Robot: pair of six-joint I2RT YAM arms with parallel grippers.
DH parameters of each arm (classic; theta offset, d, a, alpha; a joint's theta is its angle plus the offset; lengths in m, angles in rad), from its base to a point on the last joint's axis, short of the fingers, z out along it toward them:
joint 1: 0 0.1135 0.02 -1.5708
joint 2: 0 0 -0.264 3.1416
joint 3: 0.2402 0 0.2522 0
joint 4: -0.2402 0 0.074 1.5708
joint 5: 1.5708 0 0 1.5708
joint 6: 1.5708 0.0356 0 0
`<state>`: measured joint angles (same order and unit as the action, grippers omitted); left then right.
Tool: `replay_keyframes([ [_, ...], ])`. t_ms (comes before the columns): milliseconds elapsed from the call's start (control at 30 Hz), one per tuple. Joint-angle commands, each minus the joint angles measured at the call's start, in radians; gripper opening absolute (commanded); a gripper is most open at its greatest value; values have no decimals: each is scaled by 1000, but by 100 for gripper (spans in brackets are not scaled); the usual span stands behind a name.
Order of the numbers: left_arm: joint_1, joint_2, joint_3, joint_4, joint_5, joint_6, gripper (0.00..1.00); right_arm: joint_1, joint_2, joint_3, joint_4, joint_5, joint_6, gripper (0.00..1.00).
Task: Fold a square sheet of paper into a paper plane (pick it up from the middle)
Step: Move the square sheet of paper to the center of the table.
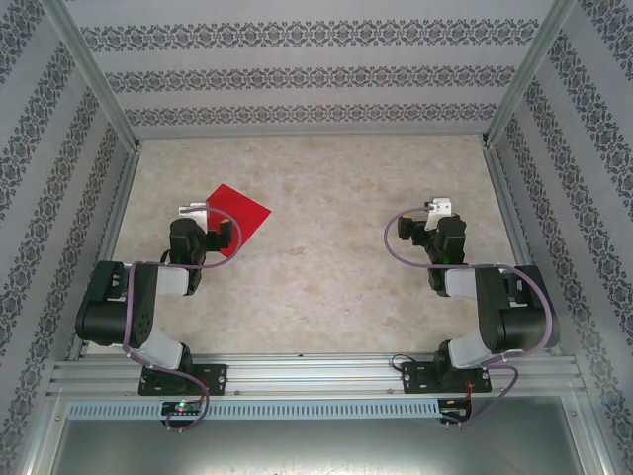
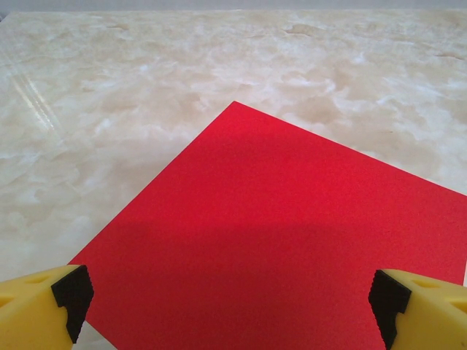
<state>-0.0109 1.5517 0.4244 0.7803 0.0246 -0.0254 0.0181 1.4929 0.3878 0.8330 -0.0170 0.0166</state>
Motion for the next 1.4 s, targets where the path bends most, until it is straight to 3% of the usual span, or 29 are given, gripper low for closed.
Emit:
replay_keyframes([
  [0, 14, 10, -10, 49, -5, 19, 100, 18, -77, 21, -58, 4, -27, 98],
  [200, 15, 10, -10, 48, -4, 18, 100, 46, -292, 183, -595, 32, 138, 98],
  [367, 16, 10, -9, 46, -4, 17, 100, 44, -346, 289, -830, -58, 511, 98],
  [433, 12, -4, -11, 49, 10, 30, 100, 34, -340, 307, -853, -184, 544, 98],
  [500, 3, -96, 76, -212, -1, 26, 100, 31, -327, 301, -832, -313, 567, 98],
  [567, 5, -161, 240, -537, -46, -69, 100, 32, -310, 307, -833, -385, 596, 98],
  [633, 5, -173, 347, -692, 30, -115, 100, 40, -297, 325, -863, -423, 587, 98],
  [700, 5, -154, 419, -764, 41, -263, 100, 55, -287, 341, -885, -442, 582, 98],
  [833, 9, -3, 673, -1081, 85, -507, 100, 109, -269, 364, -922, -434, 568, 98],
  [967, 7, 219, 884, -1157, 357, -563, 100, 157, -234, 389, -943, -434, 568, 98],
  [1067, -14, 354, 1019, -1269, 368, -541, 100, 191, -211, 394, -947, -415, 576, 98],
  [1367, -58, 464, 990, -1279, 369, -556, 100, 262, -155, 392, -934, -386, 602, 98],
])
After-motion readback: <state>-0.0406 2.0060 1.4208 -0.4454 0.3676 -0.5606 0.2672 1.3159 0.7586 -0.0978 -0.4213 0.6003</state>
